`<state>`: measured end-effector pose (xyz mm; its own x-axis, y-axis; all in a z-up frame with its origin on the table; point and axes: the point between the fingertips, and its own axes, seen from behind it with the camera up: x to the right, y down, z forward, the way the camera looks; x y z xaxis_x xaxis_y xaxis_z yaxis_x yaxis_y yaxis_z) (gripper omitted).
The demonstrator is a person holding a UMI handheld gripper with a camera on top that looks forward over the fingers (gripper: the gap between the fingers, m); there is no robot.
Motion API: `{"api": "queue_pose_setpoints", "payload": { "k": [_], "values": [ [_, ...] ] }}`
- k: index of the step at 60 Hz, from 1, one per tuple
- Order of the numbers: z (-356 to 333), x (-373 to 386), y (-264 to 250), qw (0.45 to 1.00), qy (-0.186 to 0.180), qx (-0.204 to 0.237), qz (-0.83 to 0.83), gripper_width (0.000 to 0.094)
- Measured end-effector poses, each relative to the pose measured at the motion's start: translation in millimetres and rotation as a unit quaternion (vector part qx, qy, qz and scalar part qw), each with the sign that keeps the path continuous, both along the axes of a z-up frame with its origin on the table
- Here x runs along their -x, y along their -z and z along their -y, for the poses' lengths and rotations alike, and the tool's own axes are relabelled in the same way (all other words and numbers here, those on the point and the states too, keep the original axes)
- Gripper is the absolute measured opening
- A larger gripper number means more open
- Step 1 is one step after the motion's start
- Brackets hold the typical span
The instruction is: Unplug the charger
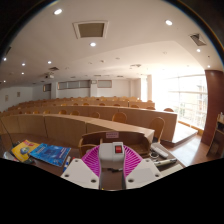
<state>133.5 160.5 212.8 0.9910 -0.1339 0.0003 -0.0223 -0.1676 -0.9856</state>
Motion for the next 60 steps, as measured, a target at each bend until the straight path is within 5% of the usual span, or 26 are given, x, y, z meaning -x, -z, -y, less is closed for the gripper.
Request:
{"api": "queue_pose_setpoints", "payload": {
  "k": [11,20,24,30,60],
  "values": [
    [12.3,-49.6,137.2,0.991,0.009,0.132,0.001,0.0281],
    [25.2,-51.7,183.1,0.984,-0.007,0.177,-0.022,0.0377],
    [30.0,-56.5,180.8,0.984,0.002,0.179,-0.015,0.0494],
    [41.3,-54.0,162.2,0.985,0.002,0.171,-0.004,0.0851],
    [265.0,38.9,51.6,0.988,-0.001,0.156,-0.005,0.0851]
  ]
}}
